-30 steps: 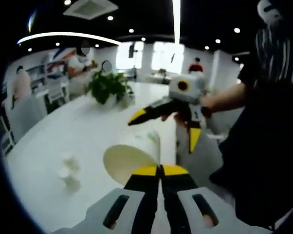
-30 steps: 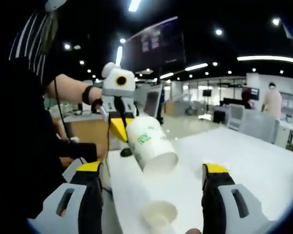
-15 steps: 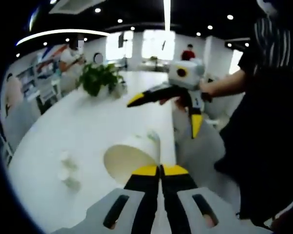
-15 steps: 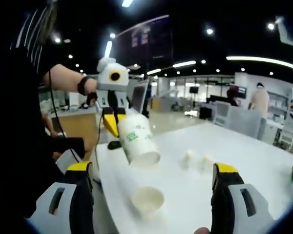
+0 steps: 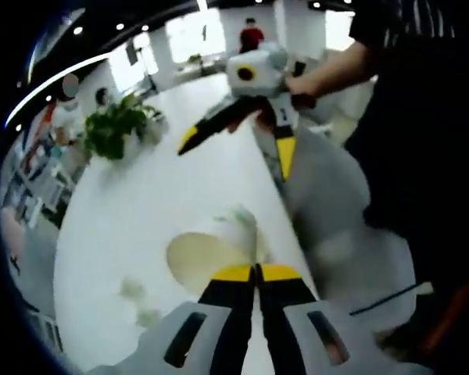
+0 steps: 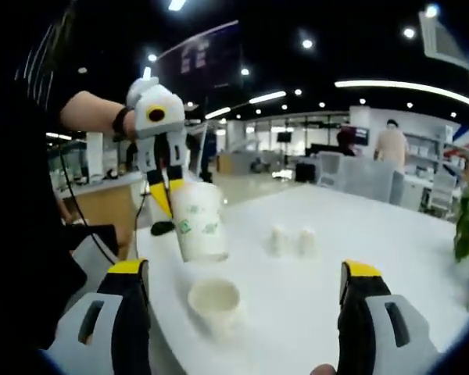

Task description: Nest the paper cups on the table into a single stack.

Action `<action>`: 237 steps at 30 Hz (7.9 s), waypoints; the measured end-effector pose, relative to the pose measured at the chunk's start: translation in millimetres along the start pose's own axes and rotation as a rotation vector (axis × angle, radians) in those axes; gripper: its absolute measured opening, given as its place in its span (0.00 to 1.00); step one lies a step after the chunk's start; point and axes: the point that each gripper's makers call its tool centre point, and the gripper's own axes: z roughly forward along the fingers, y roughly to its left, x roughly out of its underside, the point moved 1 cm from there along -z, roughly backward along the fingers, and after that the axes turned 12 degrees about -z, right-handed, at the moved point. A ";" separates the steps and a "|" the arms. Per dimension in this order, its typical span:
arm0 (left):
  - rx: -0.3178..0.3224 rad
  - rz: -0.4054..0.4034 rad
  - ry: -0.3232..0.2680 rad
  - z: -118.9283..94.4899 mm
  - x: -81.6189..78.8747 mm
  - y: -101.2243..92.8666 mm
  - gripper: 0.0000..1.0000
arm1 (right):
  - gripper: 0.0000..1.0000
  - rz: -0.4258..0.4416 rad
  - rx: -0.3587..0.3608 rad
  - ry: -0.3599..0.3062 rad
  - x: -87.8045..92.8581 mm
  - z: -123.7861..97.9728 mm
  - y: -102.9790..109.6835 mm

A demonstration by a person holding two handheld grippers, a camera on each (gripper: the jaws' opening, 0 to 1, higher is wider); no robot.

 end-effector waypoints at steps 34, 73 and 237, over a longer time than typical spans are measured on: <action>0.088 0.663 0.400 69.0 14.6 5.9 0.00 | 0.99 0.102 0.085 -0.015 27.0 -28.4 -10.4; 0.115 0.357 0.321 92.0 21.3 -0.6 0.20 | 0.96 0.181 0.081 -0.014 44.9 -23.5 -7.5; -0.492 -0.763 -0.655 -33.3 36.4 21.9 0.98 | 0.37 0.023 -0.038 -0.026 -77.4 86.9 -57.4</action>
